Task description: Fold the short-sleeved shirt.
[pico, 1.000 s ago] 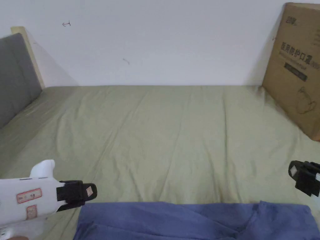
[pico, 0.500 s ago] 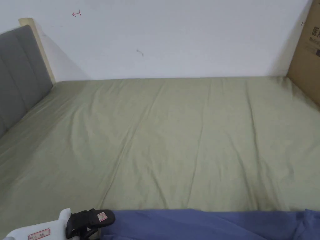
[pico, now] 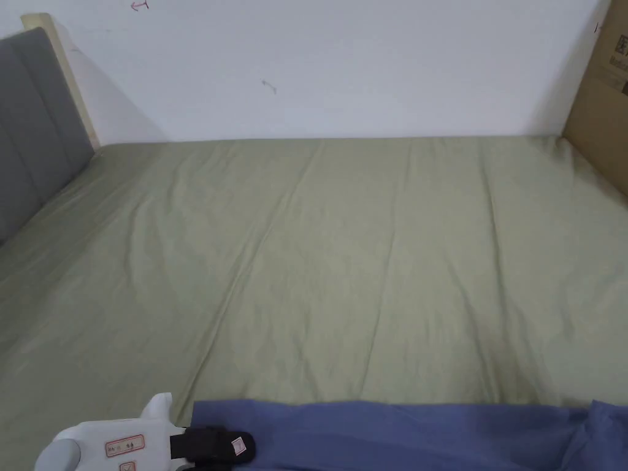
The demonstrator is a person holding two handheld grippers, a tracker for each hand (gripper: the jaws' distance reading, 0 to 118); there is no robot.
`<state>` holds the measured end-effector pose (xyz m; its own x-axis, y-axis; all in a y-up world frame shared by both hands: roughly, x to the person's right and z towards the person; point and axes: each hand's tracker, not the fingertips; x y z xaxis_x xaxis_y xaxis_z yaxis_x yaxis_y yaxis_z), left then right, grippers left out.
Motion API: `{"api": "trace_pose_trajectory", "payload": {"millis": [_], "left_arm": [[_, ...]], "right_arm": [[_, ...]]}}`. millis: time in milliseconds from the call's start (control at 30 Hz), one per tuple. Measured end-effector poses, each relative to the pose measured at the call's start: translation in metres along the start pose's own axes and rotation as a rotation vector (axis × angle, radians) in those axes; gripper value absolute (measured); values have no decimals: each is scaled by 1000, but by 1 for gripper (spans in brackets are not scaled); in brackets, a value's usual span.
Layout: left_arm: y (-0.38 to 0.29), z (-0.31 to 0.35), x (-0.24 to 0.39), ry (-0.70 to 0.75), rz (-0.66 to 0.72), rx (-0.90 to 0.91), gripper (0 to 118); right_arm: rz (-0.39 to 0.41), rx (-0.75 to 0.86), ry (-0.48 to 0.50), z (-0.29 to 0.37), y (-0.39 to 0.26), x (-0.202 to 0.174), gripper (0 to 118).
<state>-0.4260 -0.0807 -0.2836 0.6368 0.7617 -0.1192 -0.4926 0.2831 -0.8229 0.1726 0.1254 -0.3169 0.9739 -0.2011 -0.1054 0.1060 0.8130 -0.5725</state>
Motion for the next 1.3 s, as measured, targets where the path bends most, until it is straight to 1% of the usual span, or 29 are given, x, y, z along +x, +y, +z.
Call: {"api": "trace_pose_trajectory", "payload": {"millis": [33, 67, 100, 133, 200, 233, 267, 333, 367, 467, 500, 567, 600, 667, 700, 733, 767, 833, 867, 900, 933, 1000, 1067, 1133, 1267, 1300], "left_arm": [[0, 7, 16, 46, -42, 1, 4], [0, 16, 31, 133, -114, 0, 4], [-1, 26, 45, 236, -138, 27, 4], [-3, 36, 64, 361, -210, 46, 4], [-14, 41, 105, 687, -395, 72, 4], [-19, 39, 120, 780, -463, 81, 4], [-25, 39, 133, 837, -527, 92, 5], [-33, 32, 158, 785, -558, 89, 5], [-37, 27, 174, 751, -529, 94, 5], [-42, 5, 214, 475, -423, 89, 5], [-44, -6, 224, 415, -376, 73, 5], [-43, -37, 243, 338, -322, 12, 5], [-44, -57, 251, 318, -318, -14, 5], [-45, -94, 259, 335, -332, -56, 6], [-47, -114, 261, 349, -334, -87, 8], [-48, -128, 259, 361, -319, -100, 12], [-50, -142, 256, 367, -305, -122, 21], [-56, -163, 247, 307, -236, -178, 60], [-59, -168, 243, 191, -222, -196, 83], [-62, -169, 242, 111, -226, -210, 109], [-65, -166, 243, 52, -221, -218, 118], [-67, -156, 246, -126, -185, -197, 118], [-65, -140, 252, -207, -178, -205, 118], [-60, -120, 259, -166, -241, -146, 118], [-56, -85, 266, 153, -426, -8, 117], [-56, -80, 265, 213, -460, 3, 105]], "right_arm": [[0, 2, 4, 0, 0, 2, 0], [3, 5, 6, 1, 0, 3, 0], [6, 10, 13, 3, -1, 4, 0], [9, 15, 21, 5, -2, 4, 0], [13, 21, 39, 9, -6, 11, 0], [15, 22, 43, 11, -8, 12, 0], [19, 20, 47, 12, -11, 14, 0], [20, 18, 53, 14, -15, 19, 0], [19, 18, 53, 16, -17, 21, 0], [-2, 22, 65, 21, -19, 30, 0], [-12, 24, 71, 22, -19, 32, 0], [-31, 27, 80, 26, -20, 37, 0], [-34, 29, 81, 27, -20, 40, 0], [-37, 30, 80, 30, -21, 43, 0], [-39, 30, 78, 31, -21, 45, 0], [-43, 29, 78, 32, -21, 46, 0], [-48, 28, 80, 34, -22, 48, 0], [-56, 26, 81, 34, -22, 54, 0], [-58, 24, 80, 34, -22, 57, 0], [-58, 21, 80, 34, -22, 58, 0], [-59, 19, 82, 35, -22, 59, 0], [-60, 19, 85, 35, -23, 60, 0], [-68, 29, 86, 36, -24, 62, 0], [-77, 42, 97, 37, -24, 63, 0], [-72, 36, 97, 34, -25, 64, 0], [-72, 33, 98, 32, -25, 65, 0]]}}
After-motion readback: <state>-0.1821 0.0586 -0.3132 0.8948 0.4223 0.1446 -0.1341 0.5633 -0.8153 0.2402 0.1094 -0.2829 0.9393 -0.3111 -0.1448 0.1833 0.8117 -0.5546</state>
